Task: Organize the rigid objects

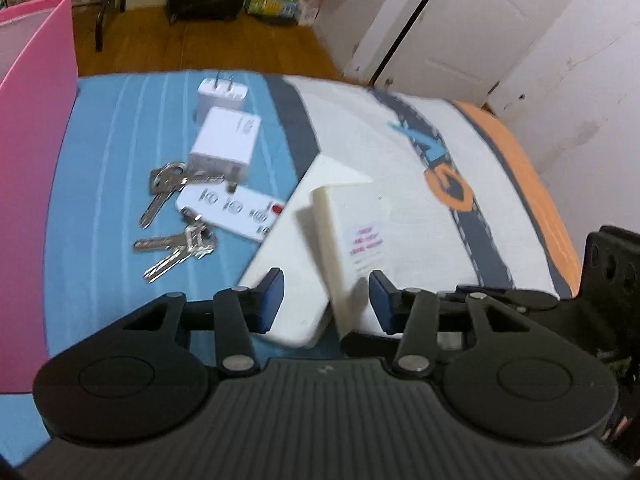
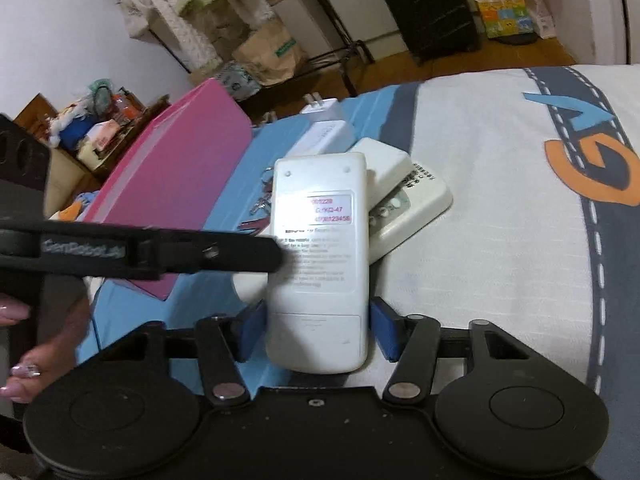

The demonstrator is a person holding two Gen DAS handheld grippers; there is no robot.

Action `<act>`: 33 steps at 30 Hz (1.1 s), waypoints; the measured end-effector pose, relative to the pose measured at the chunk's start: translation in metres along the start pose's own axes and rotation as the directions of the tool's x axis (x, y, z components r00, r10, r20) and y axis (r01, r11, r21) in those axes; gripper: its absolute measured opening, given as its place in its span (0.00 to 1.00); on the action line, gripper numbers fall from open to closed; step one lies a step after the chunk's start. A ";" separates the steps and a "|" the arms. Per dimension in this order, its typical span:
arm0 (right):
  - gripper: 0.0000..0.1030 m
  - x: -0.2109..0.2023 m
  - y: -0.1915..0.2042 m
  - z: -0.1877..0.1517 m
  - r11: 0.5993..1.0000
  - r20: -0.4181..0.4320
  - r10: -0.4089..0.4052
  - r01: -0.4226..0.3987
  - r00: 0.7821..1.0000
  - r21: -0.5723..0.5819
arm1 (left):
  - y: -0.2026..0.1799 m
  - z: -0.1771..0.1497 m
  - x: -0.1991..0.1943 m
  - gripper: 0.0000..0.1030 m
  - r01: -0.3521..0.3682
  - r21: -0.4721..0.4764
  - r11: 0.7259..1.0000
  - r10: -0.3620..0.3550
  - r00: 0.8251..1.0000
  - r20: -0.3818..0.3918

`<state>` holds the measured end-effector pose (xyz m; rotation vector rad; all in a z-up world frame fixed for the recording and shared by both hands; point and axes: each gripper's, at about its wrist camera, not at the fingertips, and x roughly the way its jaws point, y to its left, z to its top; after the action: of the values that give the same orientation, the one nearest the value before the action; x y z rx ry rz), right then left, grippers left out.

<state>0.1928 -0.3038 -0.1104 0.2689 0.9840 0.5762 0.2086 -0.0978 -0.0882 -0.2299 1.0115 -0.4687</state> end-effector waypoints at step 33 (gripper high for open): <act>0.22 -0.025 0.017 -0.012 0.979 0.092 0.081 -0.096 0.992 0.180 | 0.009 -0.002 -0.018 0.62 -0.056 -0.082 0.995 0.048 0.995 -0.092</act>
<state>0.1664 -0.3044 -0.0909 0.5002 0.9475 0.5509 0.2016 -0.0814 -0.0793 -0.2592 1.1243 -0.3919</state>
